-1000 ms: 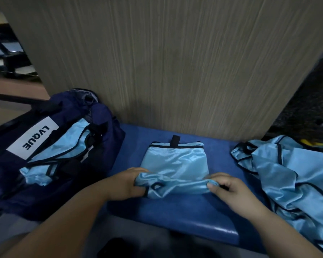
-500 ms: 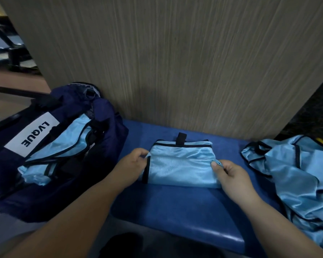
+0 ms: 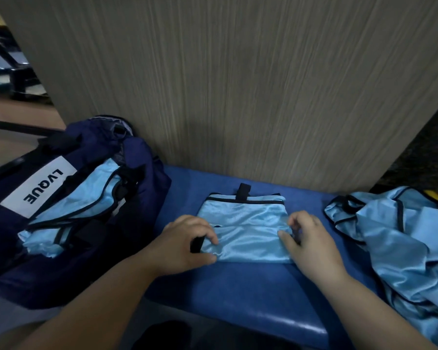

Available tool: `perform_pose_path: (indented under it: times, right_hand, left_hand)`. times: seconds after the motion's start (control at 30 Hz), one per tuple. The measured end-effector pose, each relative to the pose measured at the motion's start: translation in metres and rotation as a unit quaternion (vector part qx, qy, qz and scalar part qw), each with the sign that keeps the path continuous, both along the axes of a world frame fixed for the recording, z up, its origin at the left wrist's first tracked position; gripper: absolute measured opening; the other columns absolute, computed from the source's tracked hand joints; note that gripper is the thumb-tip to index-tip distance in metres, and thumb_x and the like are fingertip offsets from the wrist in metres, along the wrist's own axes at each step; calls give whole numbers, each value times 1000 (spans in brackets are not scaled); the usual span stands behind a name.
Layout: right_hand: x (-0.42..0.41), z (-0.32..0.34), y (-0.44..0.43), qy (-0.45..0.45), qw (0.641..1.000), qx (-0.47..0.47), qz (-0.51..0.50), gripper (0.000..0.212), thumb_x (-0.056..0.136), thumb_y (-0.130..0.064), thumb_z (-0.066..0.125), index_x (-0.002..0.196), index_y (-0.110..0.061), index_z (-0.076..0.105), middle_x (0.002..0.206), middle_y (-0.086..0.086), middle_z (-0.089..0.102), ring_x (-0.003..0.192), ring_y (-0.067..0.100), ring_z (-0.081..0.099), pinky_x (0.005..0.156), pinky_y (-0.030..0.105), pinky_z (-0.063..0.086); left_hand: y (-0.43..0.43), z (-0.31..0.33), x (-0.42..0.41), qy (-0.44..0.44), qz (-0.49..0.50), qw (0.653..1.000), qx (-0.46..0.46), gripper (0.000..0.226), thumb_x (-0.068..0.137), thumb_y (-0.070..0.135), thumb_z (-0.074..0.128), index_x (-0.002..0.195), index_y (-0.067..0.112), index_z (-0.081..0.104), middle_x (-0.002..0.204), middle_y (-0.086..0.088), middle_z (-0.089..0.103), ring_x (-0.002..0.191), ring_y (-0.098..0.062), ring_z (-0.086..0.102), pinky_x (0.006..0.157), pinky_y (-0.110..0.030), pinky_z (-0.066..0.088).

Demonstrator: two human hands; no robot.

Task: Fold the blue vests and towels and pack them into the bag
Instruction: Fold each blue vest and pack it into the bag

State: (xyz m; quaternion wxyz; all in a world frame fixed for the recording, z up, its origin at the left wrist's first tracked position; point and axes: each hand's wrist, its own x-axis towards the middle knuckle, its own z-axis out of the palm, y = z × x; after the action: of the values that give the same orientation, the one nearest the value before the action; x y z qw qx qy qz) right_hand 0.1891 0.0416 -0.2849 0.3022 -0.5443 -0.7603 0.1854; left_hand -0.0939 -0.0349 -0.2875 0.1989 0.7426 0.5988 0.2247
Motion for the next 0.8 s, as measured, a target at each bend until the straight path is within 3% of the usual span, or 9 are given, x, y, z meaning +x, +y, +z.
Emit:
perform_pose_path:
  times: [0.1, 0.17, 0.27, 0.33, 0.43, 0.53, 0.63, 0.73, 0.8]
  right_hand:
    - [10, 0, 2, -26, 995, 47, 78, 30, 82, -9, 71, 82, -35, 55, 96, -22, 45, 78, 10, 55, 66, 25, 47]
    - [15, 2, 4, -43, 990, 73, 113, 40, 77, 0, 71, 90, -35, 57, 104, -26, 43, 84, 8, 54, 69, 17, 43]
    - [20, 3, 12, -57, 984, 99, 135, 53, 71, 6, 71, 94, -39, 55, 108, -26, 44, 92, 1, 50, 77, 18, 41]
    - [25, 2, 17, -93, 978, 62, 176, 59, 70, 8, 65, 94, -46, 59, 110, -29, 45, 104, -2, 45, 89, 20, 41]
    - [32, 2, 17, -152, 962, -61, 218, 75, 73, 3, 59, 119, -54, 45, 125, -37, 32, 118, -1, 33, 104, 12, 27]
    - [32, 4, 17, -144, 964, -71, 213, 72, 76, -9, 66, 128, -52, 40, 128, -39, 27, 120, -4, 28, 100, 4, 18]
    - [29, 1, 17, -143, 968, -52, 202, 66, 78, -21, 70, 135, -44, 45, 128, -38, 27, 121, -3, 30, 107, 14, 22]
    - [30, -4, 19, -121, 974, -42, 188, 61, 79, -36, 71, 136, -39, 49, 127, -37, 31, 123, -1, 34, 112, 25, 27]
    - [30, -6, 21, -109, 976, -42, 185, 62, 76, -41, 76, 133, -39, 52, 125, -36, 34, 123, -1, 36, 111, 23, 28]
  left_hand:
    - [-1, 3, -3, 28, -4, 999, -33, 48, 61, 63, 69, 105, 57, 52, 123, 38, 39, 127, 10, 26, 111, -30, 20]
    - [-2, 3, -1, 33, -1, 999, -35, 50, 67, 48, 70, 111, 56, 48, 125, 37, 34, 129, 6, 27, 111, -30, 22]
    - [0, 2, 2, 13, 17, 999, -25, 48, 65, 34, 58, 104, 59, 47, 124, 38, 35, 127, 3, 30, 112, -28, 25]
    - [1, 1, 1, 3, 27, 999, -21, 50, 63, 29, 53, 100, 61, 46, 122, 40, 35, 126, 3, 32, 110, -24, 25]
    - [3, -4, 0, -13, 51, 999, -7, 47, 67, 25, 50, 104, 55, 49, 118, 42, 38, 121, 3, 35, 103, -8, 21]
    - [6, -5, 3, -51, 99, 994, 15, 35, 83, 18, 56, 109, 41, 55, 107, 29, 52, 102, 3, 45, 88, -5, 30]
    - [8, -3, 3, -107, 142, 984, 18, 23, 92, 18, 55, 100, 38, 50, 90, 10, 59, 81, -4, 52, 70, -14, 37]
    - [7, -1, 5, -144, 158, 976, 28, 18, 94, 18, 55, 97, 35, 51, 89, 11, 60, 81, -4, 54, 71, -18, 40]
    - [6, -1, 6, -170, 161, 972, 28, 19, 93, 18, 57, 96, 36, 52, 90, 13, 61, 84, -1, 55, 74, -17, 40]
